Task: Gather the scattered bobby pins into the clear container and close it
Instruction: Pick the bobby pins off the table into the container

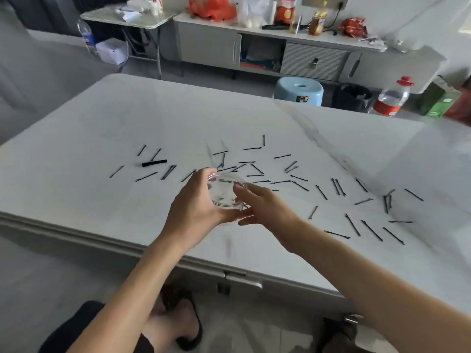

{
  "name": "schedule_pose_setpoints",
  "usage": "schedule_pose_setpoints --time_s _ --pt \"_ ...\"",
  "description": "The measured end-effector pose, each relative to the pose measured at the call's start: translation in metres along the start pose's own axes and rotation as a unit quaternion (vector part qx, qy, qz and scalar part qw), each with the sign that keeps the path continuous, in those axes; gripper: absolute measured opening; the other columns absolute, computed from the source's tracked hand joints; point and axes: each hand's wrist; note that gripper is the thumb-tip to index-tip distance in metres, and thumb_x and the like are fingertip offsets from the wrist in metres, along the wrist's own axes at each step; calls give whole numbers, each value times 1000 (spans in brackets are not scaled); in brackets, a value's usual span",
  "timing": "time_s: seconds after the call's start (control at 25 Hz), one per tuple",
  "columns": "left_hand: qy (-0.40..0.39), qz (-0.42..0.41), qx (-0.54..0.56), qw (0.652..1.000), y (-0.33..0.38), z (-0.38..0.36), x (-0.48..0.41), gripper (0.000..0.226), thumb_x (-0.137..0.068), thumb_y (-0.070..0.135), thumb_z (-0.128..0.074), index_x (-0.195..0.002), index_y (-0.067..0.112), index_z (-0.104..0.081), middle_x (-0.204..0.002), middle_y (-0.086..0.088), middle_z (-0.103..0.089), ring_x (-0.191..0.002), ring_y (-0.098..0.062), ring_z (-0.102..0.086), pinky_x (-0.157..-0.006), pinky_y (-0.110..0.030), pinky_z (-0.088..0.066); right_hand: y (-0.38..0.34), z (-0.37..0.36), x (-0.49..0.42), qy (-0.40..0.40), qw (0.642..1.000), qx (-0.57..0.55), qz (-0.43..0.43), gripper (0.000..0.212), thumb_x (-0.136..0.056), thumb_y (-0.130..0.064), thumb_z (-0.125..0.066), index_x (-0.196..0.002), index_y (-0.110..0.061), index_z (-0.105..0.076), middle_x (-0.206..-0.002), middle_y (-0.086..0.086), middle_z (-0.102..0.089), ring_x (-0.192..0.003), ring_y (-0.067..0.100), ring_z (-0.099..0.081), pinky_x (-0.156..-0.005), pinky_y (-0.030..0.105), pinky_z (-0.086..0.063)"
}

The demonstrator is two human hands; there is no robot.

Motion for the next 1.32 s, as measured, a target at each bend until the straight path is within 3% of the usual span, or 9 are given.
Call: schedule_pose_setpoints --time_s 0.12,0.28,0.36,0.44,0.6,0.84,1.0,1.16,1.32 --pt "31 45 -18 998 -57 47 -35 85 -50 41 -82 -124 27 -43 -117 13 -52 -109 -10 -50 -85 -28 -43 -14 -38 -66 -15 998 63 -8 28 -96 -36 -50 -109 -18 -68 -100 4 -69 -78 16 -63 -79 32 -54" --pt "73 132 -20 988 -143 98 -50 81 -54 25 -83 -122 21 -40 -123 6 -50 -110 -17 -49 -81 -32 -43 -28 -86 -153 -15 964 253 86 15 -86 -21 -64 -97 -25 -73 -74 -14 -67 -60 -6 -59 -54 6 -42" --pt "92 170 -11 981 -172 111 -45 77 -55 22 -83 -119 21 -40 -122 5 -49 -104 -18 -50 -75 -33 -43 -42 -117 -198 -29 929 341 141 12 -82 -20 -70 -88 -29 -74 -69 -17 -63 -55 -9 -54 -46 3 -35" --pt "121 188 -9 975 -188 119 -41 79 -57 19 -82 -122 20 -39 -122 5 -48 -106 -18 -49 -75 -31 -39 -54 -149 -238 -71 886 416 190 13 -79 -21 -73 -90 -28 -74 -77 -15 -64 -61 -7 -54 -54 5 -36" --pt "159 206 -27 965 -202 129 -36 82 -59 19 -80 -128 20 -35 -127 4 -46 -106 -22 -50 -78 -34 -41 -53 -203 -288 -147 793 535 251 16 -79 -25 -74 -95 -27 -71 -95 -9 -63 -83 12 -54 -70 26 -44" --pt "152 233 -53 959 -200 128 -43 86 -62 21 -77 -133 22 -28 -135 6 -40 -112 -22 -48 -82 -36 -41 -46 -222 -311 -148 766 562 275 3 -87 -23 -65 -89 -24 -67 -90 -8 -59 -84 18 -54 -70 28 -41" --pt "143 242 -70 957 -196 127 -47 83 -64 23 -77 -131 22 -28 -133 5 -41 -110 -24 -49 -75 -33 -36 -67 -186 -333 -55 830 516 207 8 -83 -11 -64 -82 -19 -67 -89 8 -70 -77 28 -64 -63 35 -50" --pt "132 248 -85 956 -191 127 -51 80 -65 25 -76 -129 23 -28 -130 5 -42 -106 -24 -49 -72 -33 -33 -63 -160 -337 -104 814 530 213 11 -81 -8 -70 -90 -14 -73 -80 1 -63 -69 21 -55 -58 30 -45" --pt "128 245 -95 956 -190 126 -52 78 -65 25 -76 -127 23 -29 -128 5 -43 -102 -24 -49 -71 -33 -34 -56 -164 -347 -94 792 556 234 9 -83 -16 -71 -92 -17 -72 -90 -5 -55 -83 17 -51 -68 30 -43"
Point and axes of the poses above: each hand's wrist, its own x-axis away from the middle knuckle, its own z-axis out of the back of the hand, y = z × x
